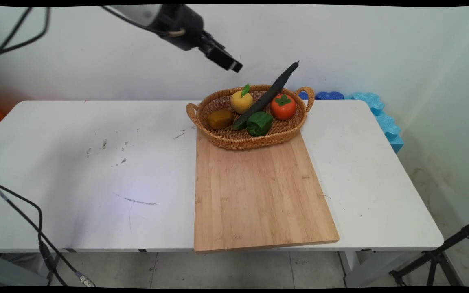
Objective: Pick up the cucumber from the vegetable basket
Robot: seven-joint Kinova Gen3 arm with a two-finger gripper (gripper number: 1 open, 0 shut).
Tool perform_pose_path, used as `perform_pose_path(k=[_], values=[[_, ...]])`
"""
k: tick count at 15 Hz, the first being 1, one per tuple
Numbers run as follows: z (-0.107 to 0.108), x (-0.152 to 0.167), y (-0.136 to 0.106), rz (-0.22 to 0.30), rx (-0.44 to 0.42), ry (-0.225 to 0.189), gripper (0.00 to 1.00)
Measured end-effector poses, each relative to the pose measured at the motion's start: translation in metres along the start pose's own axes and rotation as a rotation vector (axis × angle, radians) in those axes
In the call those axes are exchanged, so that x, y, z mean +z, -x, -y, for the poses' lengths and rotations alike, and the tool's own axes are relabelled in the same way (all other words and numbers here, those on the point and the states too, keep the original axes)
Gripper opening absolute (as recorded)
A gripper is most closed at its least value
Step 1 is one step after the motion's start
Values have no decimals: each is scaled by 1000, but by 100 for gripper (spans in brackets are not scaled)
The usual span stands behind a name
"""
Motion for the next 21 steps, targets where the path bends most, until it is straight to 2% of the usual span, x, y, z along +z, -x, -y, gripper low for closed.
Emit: perform_pose_path(k=[4,13,21], values=[[11,50,-19,32,-53,-59,100],[33,156,-36,111,-115,-145,100],[44,228,-41,160,-128,-169,100]])
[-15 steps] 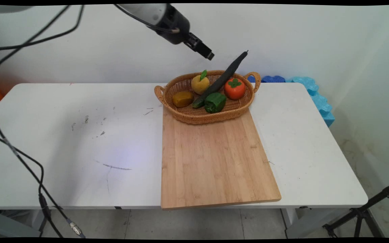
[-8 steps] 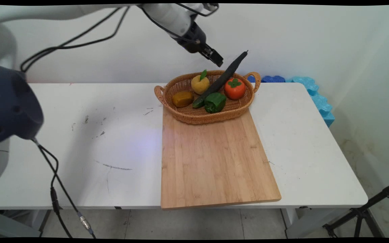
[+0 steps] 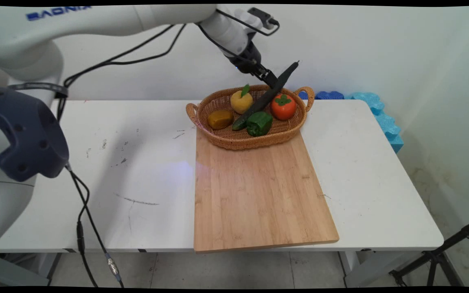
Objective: Pick up the cucumber from the vegetable basket
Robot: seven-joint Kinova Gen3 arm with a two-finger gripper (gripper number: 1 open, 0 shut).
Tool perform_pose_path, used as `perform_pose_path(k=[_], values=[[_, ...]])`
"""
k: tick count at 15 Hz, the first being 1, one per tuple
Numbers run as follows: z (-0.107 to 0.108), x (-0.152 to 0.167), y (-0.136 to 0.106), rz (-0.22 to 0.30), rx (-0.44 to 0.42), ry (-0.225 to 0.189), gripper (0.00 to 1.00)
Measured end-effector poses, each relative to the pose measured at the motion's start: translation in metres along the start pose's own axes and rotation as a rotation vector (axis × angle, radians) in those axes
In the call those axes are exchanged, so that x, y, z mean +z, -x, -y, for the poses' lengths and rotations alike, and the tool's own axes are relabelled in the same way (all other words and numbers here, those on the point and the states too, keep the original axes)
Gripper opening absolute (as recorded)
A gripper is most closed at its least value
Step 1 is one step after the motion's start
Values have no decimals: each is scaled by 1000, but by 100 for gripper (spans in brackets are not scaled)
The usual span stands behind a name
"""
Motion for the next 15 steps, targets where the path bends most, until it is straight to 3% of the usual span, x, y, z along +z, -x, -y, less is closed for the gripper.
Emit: perform_pose_path(k=[7,14,15], values=[[-2,47,-6,39,-11,-10,100],[-6,75,-9,64,-9,-4,100],[-6,78,-9,64,-10,-3,0]])
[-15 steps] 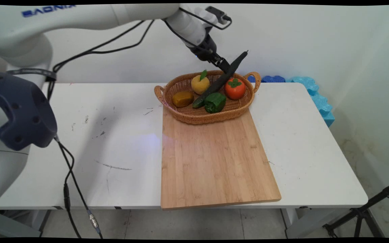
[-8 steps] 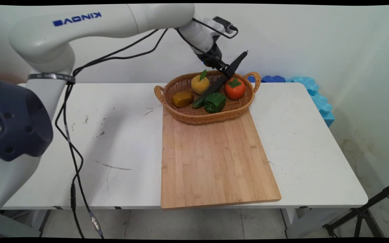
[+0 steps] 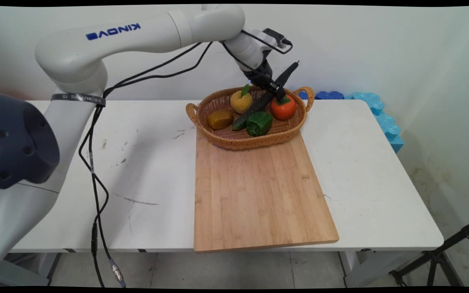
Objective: Pick up the cucumber from the vegetable basket, then place the picked object on the cutting board
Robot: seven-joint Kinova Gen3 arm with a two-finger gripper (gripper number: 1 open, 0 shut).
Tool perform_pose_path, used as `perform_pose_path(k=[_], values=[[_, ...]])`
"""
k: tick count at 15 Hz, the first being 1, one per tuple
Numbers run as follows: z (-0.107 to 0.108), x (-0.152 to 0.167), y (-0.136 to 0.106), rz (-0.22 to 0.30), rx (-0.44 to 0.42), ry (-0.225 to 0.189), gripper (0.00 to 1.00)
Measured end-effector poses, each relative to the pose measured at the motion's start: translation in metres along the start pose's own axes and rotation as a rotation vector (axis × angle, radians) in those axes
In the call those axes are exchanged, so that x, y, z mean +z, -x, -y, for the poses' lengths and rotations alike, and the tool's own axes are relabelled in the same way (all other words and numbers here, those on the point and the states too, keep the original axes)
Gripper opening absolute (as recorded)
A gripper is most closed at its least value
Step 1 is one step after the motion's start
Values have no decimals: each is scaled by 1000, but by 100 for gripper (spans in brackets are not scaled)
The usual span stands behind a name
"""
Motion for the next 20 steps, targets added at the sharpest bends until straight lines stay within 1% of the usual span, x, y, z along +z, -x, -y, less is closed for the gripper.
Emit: perform_pose_path(k=[7,11,14,17,20], values=[[-1,8,-4,-1,4,5,0],[-2,3,-6,-9,10,8,0],[-4,-15,-9,-22,17,8,0],[-7,-44,-13,-34,35,10,0],[-12,-80,-17,-47,61,14,0]])
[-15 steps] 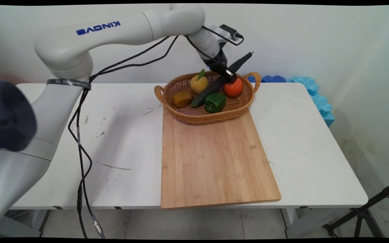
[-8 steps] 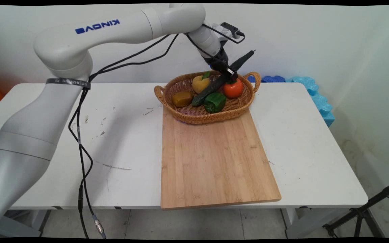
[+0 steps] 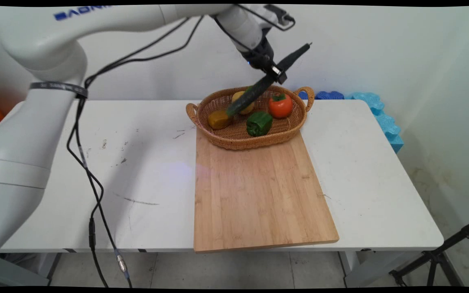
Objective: Place the picked object on the cutting board
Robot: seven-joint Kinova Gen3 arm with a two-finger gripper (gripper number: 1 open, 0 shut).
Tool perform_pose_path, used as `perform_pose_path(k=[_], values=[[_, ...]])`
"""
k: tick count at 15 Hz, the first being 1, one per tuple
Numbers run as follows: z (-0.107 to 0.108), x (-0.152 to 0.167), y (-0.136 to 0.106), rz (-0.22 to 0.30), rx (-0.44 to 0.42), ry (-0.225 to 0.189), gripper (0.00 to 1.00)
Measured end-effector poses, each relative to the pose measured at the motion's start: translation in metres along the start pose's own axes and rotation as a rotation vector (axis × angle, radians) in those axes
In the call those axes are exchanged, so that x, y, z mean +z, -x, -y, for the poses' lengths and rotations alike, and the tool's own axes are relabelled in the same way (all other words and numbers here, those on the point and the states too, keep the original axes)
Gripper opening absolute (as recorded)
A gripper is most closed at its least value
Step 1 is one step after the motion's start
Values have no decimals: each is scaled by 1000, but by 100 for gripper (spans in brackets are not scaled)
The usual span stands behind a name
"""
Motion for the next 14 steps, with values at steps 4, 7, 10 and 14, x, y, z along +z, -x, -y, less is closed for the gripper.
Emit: perform_pose_path(k=[4,7,10,14], values=[[-13,-64,-3,-2,49,13,0],[-25,-100,5,12,81,28,0],[-38,-126,18,33,117,43,0],[-60,-151,51,76,174,66,0]])
